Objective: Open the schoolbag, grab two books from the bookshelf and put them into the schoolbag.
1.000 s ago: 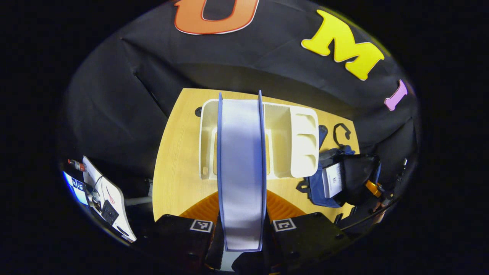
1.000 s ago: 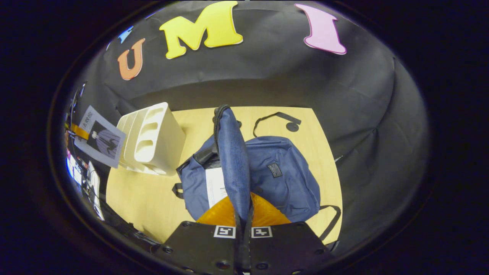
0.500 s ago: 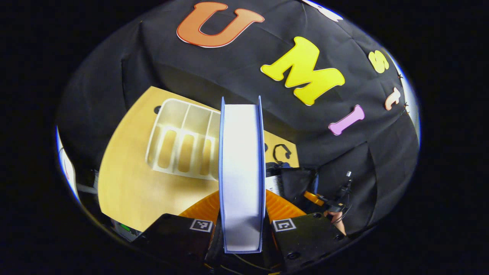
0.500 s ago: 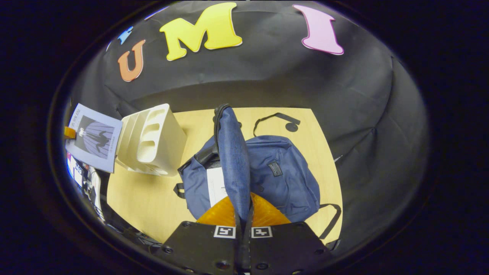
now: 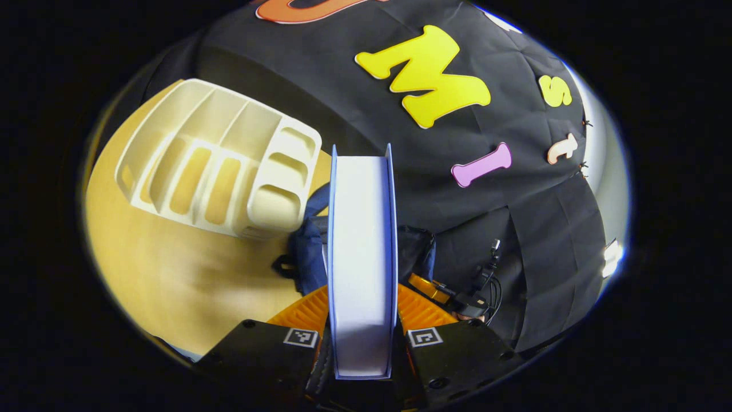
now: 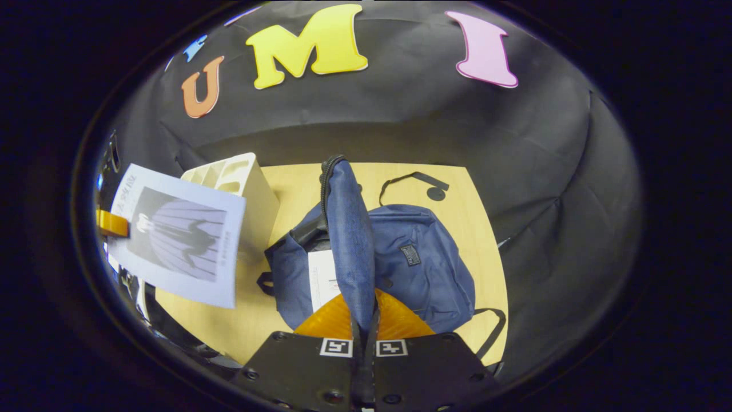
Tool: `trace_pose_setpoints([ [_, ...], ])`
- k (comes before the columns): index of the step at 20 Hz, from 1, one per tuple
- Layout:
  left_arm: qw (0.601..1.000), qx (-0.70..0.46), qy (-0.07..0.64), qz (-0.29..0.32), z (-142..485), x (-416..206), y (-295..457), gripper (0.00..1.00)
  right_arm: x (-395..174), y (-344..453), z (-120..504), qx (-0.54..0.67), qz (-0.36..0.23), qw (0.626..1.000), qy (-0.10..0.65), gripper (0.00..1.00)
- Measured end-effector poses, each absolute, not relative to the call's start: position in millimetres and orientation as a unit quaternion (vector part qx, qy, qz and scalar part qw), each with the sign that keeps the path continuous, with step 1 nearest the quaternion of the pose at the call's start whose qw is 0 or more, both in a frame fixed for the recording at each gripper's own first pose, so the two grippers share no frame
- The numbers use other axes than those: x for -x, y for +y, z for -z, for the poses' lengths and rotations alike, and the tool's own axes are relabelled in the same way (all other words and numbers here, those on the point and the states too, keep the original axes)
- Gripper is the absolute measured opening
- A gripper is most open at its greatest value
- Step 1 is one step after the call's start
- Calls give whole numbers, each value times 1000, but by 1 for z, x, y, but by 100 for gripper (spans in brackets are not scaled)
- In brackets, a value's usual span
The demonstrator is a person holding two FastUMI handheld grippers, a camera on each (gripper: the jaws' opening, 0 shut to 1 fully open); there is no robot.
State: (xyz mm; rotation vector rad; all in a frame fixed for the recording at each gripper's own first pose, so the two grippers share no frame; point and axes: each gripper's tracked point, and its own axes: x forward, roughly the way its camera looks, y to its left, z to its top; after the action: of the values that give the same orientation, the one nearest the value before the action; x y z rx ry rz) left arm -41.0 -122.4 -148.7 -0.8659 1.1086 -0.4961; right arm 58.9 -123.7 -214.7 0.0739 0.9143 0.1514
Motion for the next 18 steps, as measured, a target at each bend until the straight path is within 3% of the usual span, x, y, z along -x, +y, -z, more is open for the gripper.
trace_pose_setpoints([
  [2,725,398,516,222,170,42,-151,48,-59,-126,214,-38,-69,895,439,0],
  [3,723,400,520,219,180,42,-165,43,-59,-127,212,-39,-69,895,439,0],
  [4,721,402,522,216,189,40,-177,48,-58,-129,211,-39,-68,895,438,0],
  [5,720,399,524,217,198,40,-191,43,-59,-132,208,-40,-67,896,437,0],
  [13,720,395,527,220,249,32,-272,43,-63,-143,202,-54,-64,895,438,0],
  [14,718,401,525,219,254,32,-278,48,-64,-144,200,-54,-66,895,438,0],
  [15,716,405,524,220,260,35,-283,43,-65,-145,198,-55,-67,895,437,0],
  [18,704,431,521,218,271,32,-299,43,-68,-146,194,-54,-69,895,437,0],
])
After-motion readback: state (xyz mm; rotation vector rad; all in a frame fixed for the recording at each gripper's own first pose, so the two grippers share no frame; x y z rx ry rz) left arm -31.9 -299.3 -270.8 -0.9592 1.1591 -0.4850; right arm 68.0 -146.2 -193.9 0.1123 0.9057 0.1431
